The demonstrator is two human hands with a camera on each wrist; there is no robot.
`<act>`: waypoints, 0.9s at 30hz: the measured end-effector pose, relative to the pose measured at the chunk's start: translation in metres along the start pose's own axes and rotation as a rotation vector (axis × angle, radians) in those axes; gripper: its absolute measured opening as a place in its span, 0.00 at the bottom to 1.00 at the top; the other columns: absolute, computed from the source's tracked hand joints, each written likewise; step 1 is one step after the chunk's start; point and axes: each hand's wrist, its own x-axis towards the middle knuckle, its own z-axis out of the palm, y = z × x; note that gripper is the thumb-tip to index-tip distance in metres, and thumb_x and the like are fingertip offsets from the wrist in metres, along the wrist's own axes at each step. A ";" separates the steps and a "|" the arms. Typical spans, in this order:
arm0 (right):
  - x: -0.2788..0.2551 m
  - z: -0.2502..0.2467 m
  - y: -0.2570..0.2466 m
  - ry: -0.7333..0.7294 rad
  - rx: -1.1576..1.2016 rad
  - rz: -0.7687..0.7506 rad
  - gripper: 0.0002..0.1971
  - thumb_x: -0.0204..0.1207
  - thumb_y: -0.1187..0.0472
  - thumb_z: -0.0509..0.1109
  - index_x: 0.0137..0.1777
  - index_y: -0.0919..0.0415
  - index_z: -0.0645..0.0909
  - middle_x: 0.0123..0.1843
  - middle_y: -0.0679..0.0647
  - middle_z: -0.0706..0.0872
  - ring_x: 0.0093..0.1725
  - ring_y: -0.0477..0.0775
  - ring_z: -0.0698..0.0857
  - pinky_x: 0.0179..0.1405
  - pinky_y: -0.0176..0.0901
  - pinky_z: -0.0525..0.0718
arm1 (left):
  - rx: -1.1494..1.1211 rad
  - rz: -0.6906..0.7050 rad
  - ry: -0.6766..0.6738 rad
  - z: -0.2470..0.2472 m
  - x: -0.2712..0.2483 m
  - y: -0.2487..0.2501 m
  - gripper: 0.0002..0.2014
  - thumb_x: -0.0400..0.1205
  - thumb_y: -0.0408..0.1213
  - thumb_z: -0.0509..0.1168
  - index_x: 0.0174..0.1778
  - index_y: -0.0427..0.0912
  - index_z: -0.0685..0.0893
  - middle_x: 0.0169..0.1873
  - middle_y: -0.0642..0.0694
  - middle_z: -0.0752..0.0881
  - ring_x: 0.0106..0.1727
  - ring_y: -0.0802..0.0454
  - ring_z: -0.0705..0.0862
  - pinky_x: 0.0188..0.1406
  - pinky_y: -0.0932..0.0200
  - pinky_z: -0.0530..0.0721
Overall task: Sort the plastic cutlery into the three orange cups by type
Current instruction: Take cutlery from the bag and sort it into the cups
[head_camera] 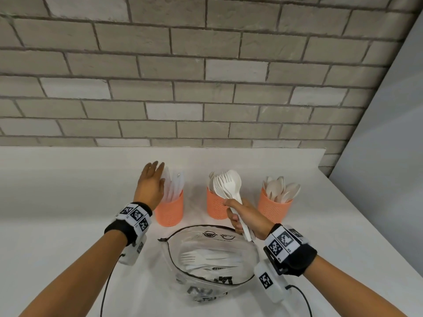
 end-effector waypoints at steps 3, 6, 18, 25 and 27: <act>0.002 0.003 0.001 0.086 -0.052 -0.071 0.04 0.82 0.64 0.58 0.46 0.61 0.71 0.21 0.50 0.65 0.12 0.42 0.64 0.12 0.30 0.64 | -0.072 -0.014 0.083 -0.017 0.002 0.017 0.22 0.83 0.30 0.59 0.74 0.33 0.70 0.74 0.32 0.70 0.76 0.35 0.66 0.75 0.46 0.66; 0.009 0.007 0.002 0.210 -0.171 -0.188 0.04 0.81 0.65 0.59 0.53 0.58 0.73 0.25 0.48 0.68 0.15 0.38 0.67 0.16 0.30 0.66 | -0.342 -0.045 0.082 -0.037 -0.002 0.052 0.12 0.83 0.32 0.59 0.59 0.35 0.83 0.57 0.37 0.85 0.53 0.45 0.84 0.53 0.57 0.80; 0.030 0.027 0.009 0.469 -0.467 -0.345 0.21 0.76 0.57 0.67 0.64 0.66 0.69 0.47 0.57 0.86 0.43 0.58 0.86 0.29 0.38 0.77 | -0.599 -0.242 -0.278 -0.013 -0.034 0.149 0.18 0.80 0.56 0.59 0.42 0.42 0.78 0.41 0.42 0.86 0.42 0.43 0.84 0.45 0.51 0.85; 0.026 0.020 0.012 0.320 -0.328 -0.314 0.23 0.71 0.53 0.72 0.65 0.54 0.71 0.51 0.54 0.87 0.50 0.55 0.87 0.52 0.51 0.86 | -0.562 -0.233 -0.304 -0.001 -0.031 0.150 0.18 0.84 0.41 0.50 0.30 0.41 0.73 0.30 0.45 0.78 0.38 0.45 0.77 0.36 0.56 0.71; 0.021 0.018 0.009 0.235 -0.196 -0.319 0.11 0.75 0.60 0.71 0.53 0.46 0.76 0.48 0.53 0.87 0.48 0.50 0.86 0.50 0.41 0.84 | -0.593 -0.253 -0.296 0.002 -0.031 0.149 0.19 0.84 0.39 0.49 0.28 0.40 0.71 0.28 0.45 0.76 0.34 0.46 0.75 0.34 0.55 0.69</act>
